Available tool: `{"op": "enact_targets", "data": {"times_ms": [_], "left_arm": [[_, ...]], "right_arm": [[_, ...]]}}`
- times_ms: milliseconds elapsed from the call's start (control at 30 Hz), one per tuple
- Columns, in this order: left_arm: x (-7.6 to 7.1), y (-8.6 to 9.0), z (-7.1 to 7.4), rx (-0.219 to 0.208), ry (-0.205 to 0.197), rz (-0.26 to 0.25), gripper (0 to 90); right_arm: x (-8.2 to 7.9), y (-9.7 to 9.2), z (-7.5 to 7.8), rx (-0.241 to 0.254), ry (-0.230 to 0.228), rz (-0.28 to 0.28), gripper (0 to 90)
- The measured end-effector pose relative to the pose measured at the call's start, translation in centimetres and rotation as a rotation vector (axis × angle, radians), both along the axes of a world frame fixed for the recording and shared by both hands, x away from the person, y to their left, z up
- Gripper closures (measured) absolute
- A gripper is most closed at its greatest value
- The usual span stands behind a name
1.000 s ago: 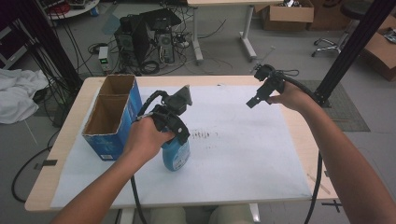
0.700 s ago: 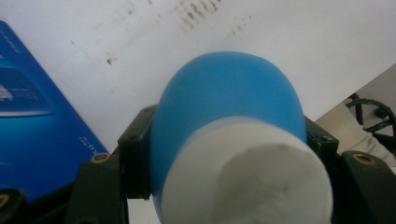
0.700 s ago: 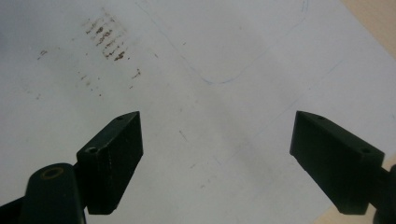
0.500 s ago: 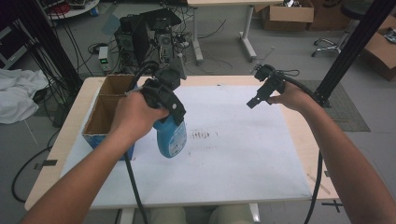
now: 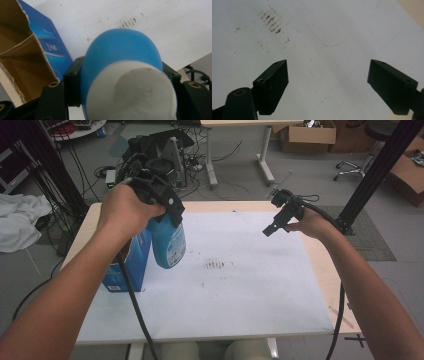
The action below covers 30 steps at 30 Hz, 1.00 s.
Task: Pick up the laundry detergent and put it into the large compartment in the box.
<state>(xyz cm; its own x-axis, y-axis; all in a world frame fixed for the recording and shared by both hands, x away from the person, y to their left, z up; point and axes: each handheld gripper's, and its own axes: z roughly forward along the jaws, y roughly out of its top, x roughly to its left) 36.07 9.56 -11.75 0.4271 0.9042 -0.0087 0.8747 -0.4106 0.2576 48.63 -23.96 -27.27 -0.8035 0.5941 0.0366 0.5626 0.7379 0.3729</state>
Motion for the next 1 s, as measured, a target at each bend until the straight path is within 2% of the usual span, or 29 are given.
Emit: {"op": "enact_targets", "data": {"times_ms": [200,300,433,500,600,633,667,867,900,967,1000], "left_arm": [[0.5,1.1,1.1,-0.013,-0.01,0.046,37.8],[1.0,2.2,2.1,-0.03,-0.023,0.104,37.7],[1.3,3.3,2.7,-0.034,-0.032,0.143,37.7],[1.5,4.4,3.2,-0.036,-0.038,0.188,37.7],[1.7,5.2,3.3,-0.036,-0.038,0.218,37.7],[1.7,5.8,3.5,-0.033,-0.045,0.242,37.7],[1.7,5.8,3.5,-0.033,-0.045,0.242,37.7],[2.0,8.0,4.1,-0.034,-0.051,0.332,37.7],[2.0,8.0,4.1,-0.034,-0.051,0.332,37.7],[2.2,8.8,4.3,-0.028,-0.062,0.374,37.8],[2.2,8.8,4.3,-0.028,-0.062,0.374,37.7]], "right_arm": [[0.1,0.1,-0.1,-0.004,0.0,0.003,16.9],[0.1,0.2,-0.2,-0.006,0.001,0.004,17.0],[0.1,0.3,-0.3,-0.01,0.008,0.005,17.0],[0.2,0.3,-0.3,-0.009,0.009,0.005,17.0],[0.2,0.4,-0.4,-0.009,0.012,0.002,17.0],[0.2,0.4,-0.4,-0.008,0.011,0.008,17.0],[0.2,0.4,-0.4,-0.008,0.011,0.008,17.0],[0.4,0.4,-0.5,-0.006,0.012,0.007,17.0],[0.4,0.4,-0.5,-0.006,0.012,0.007,17.0],[0.4,0.3,-0.5,-0.007,0.013,0.007,16.9],[0.3,0.3,-0.5,-0.009,0.013,0.007,16.9]]}}
